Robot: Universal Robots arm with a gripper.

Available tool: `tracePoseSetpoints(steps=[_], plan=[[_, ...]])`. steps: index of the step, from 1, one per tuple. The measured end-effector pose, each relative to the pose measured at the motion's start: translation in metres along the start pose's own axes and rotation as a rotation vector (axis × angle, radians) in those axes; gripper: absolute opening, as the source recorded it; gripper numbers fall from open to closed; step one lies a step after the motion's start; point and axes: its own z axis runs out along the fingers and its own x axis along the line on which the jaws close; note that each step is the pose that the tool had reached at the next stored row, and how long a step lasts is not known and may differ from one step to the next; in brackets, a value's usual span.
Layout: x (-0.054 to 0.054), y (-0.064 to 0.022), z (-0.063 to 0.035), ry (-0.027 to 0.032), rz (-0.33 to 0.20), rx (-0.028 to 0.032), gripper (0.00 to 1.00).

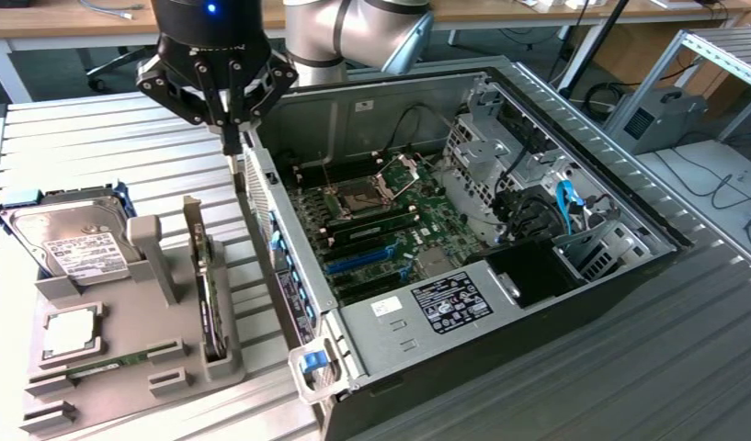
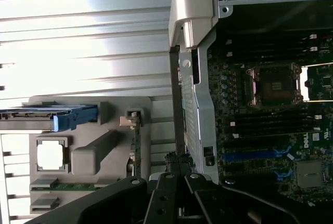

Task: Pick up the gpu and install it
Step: 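Reach for the gpu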

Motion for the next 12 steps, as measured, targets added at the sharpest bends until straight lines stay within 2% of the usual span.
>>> tracePoseSetpoints(steps=[12], plan=[[0.0067,-0.0005,-0.0001,0.0000,0.000,0.0000,0.11]])
